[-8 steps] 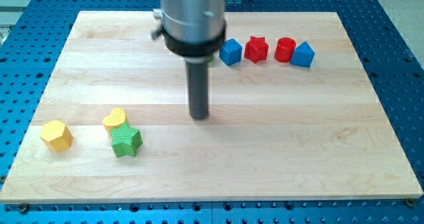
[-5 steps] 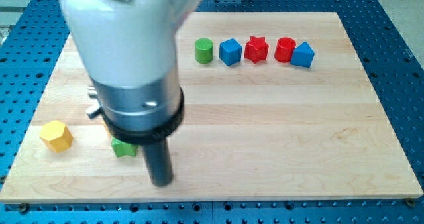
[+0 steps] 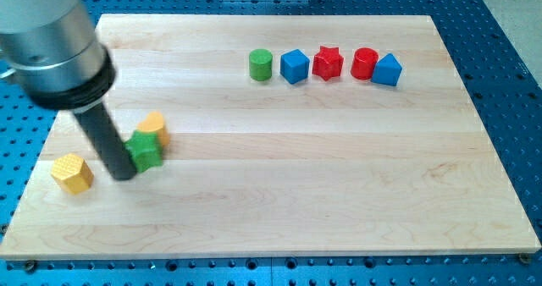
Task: Move the green star and heart diagonal top right to the hexagon
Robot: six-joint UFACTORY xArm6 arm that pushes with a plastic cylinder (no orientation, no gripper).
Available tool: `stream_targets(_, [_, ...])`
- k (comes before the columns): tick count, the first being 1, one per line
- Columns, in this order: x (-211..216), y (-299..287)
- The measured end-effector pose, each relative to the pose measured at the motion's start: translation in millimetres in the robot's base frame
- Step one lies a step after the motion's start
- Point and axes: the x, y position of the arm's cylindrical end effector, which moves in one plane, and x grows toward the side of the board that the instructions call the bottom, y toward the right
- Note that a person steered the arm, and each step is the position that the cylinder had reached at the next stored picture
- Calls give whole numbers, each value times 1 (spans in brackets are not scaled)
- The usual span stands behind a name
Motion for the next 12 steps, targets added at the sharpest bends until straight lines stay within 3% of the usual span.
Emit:
stream_targets(2, [-95,90])
stream_targets(3, [-92,85])
stream_targets(4, [-47,97])
stream_targets(6, [-110,161])
stream_targets(8, [-122,134])
stream_targets(10, [-129,-30])
stream_targets(11, [-143,-60])
stream_targets(12, [-155,-44])
